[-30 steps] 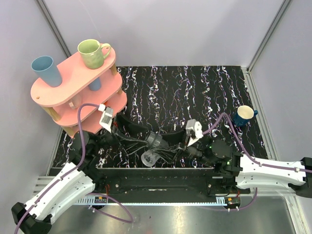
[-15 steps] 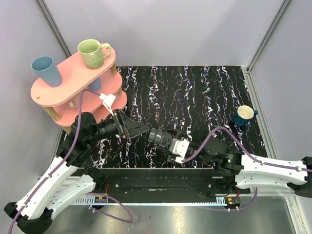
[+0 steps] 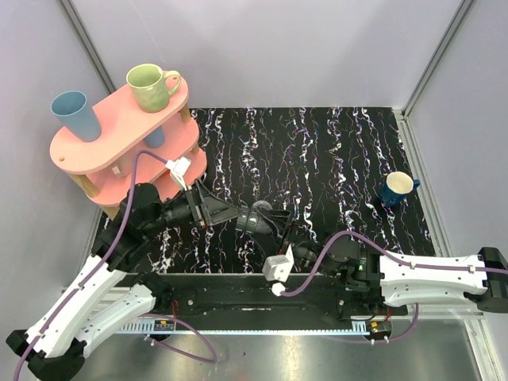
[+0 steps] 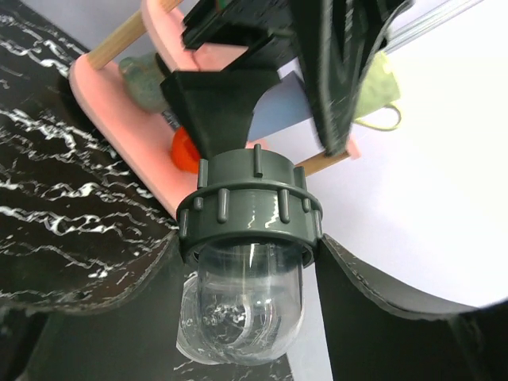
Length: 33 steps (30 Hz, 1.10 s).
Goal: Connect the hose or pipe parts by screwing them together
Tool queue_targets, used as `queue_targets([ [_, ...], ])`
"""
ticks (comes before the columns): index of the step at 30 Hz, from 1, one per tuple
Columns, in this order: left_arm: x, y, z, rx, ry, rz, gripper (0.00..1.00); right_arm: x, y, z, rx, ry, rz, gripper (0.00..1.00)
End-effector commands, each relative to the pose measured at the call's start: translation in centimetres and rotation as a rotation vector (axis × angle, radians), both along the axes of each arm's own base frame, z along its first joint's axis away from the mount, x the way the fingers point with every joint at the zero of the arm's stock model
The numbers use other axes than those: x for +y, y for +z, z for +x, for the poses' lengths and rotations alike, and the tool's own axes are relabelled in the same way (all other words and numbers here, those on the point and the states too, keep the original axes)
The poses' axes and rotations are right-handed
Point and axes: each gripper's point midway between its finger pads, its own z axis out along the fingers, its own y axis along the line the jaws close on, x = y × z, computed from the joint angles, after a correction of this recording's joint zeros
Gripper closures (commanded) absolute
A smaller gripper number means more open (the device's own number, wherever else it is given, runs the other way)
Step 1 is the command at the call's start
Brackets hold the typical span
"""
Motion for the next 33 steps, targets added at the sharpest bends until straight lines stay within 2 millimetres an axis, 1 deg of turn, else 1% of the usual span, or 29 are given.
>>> queue_targets([
  [1,-0.9,0.4,-0.2,0.04,-0.045,-0.066,0.19,-0.6,4.8,0.0,-0.088,-0.02,0.147,1.0],
  [2,-1.1,1.0,-0.4,0.022,-0.068,-0.095,0.21,-0.6,4.9,0.0,-0.077,-0.022,0.156,1.0],
  [3,-1.3,0.9,-0.5,0.039,-0.073,-0.104,0.27,-0.6,5.2,0.0,-0.071,-0.022,0.172,1.0],
  [5,-1.4,1.1,-0.6,0.031,-0.091,-0.116,0.34,-0.6,5.4,0.2,-0.048,-0.029,0.186,1.0],
  [6,-1.5,1.0,-0.7,0.032,-0.097,-0.118,0.41,-0.5,5.6,0.2,-0.034,-0.026,0.196,1.0],
  [8,-1.6,1.3,-0.8,0.013,-0.112,-0.137,0.49,-0.4,5.9,0.0,0.018,-0.012,0.231,1.0],
  [9,-1.7,1.0,-0.8,0.006,-0.121,-0.142,0.55,-0.4,5.9,0.1,0.04,-0.011,0.237,1.0],
  [10,-1.7,1.9,-1.1,-0.041,-0.14,-0.173,0.63,0.0,5.9,0.0,0.075,-0.006,0.248,1.0],
  [12,-1.9,1.9,-1.2,-0.078,-0.158,-0.2,0.7,0.3,5.7,0.3,0.116,-0.017,0.263,1.0],
  [13,-1.8,2.9,-1.4,-0.144,-0.167,-0.236,0.78,0.6,5.4,0.4,0.162,-0.013,0.273,1.0],
  [14,-1.7,3.0,-1.5,-0.181,-0.167,-0.245,0.83,0.8,5.3,0.3,0.188,0.003,0.284,1.0],
  [15,-1.7,2.3,-1.4,-0.196,-0.168,-0.248,0.87,1.0,5.4,0.3,0.221,0.012,0.3,1.0],
  [16,-1.4,3.7,-2.0,-0.296,-0.177,-0.297,0.92,1.2,5.4,0.2,0.3,0.034,0.336,1.0],
  [17,-1.3,3.8,-2.2,-0.361,-0.183,-0.309,1.0,1.2,5.6,0.5,0.334,0.055,0.356,1.0],
  [18,-1.2,3.1,-2.3,-0.399,-0.185,-0.308,1.0,1.2,5.8,0.5,0.377,0.073,0.379,1.0],
  [19,-0.9,3.7,-2.8,-0.481,-0.184,-0.326,1.0,1.0,6.0,0.4,0.479,0.104,0.431,1.0],
  [20,-0.7,3.3,-2.7,-0.558,-0.171,-0.302,1.0,0.9,6.1,0.7,0.519,0.14,0.442,1.0],
  [21,-0.6,2.8,-2.6,-0.592,-0.164,-0.283,1.0,0.8,6.3,0.7,0.564,0.164,0.457,1.0],
  [22,-0.4,2.7,-2.6,-0.634,-0.155,-0.267,1.0,0.4,6.7,0.5,0.667,0.2,0.508,1.0],
  [23,-0.4,2.4,-2.5,-0.71,-0.151,-0.235,1.0,0.4,6.8,0.2,0.714,0.236,0.51,1.0],
  [24,-0.3,2.3,-2.5,-0.737,-0.152,-0.224,1.0,0.1,7.1,0.8,0.749,0.234,0.526,1.0],
  [25,-0.4,2.1,-2.6,-0.766,-0.166,-0.214,1.0,0.2,7.2,0.4,0.808,0.256,0.539,1.0],
  [26,-0.5,2.2,-2.6,-0.822,-0.176,-0.2,1.0,0.4,7.0,0.0,0.835,0.277,0.516,1.0],
  [29,-1.0,1.9,-2.8,-0.895,-0.224,-0.193,1.0,0.9,7.2,-1.1,0.932,0.336,0.521,1.0],
  [31,-1.4,1.5,-3.0,-0.93,-0.263,-0.195,1.0,1.2,6.8,-1.3,1.006,0.354,0.534,1.0],
  [32,-1.5,1.2,-3.0,-0.95,-0.27,-0.189,1.0,1.2,7.2,-1.6,1.014,0.385,0.542,1.0],
  [33,-1.5,0.9,-2.8,-0.954,-0.268,-0.184,1.0,1.2,6.8,-1.7,1.034,0.393,0.549,1.0],
])
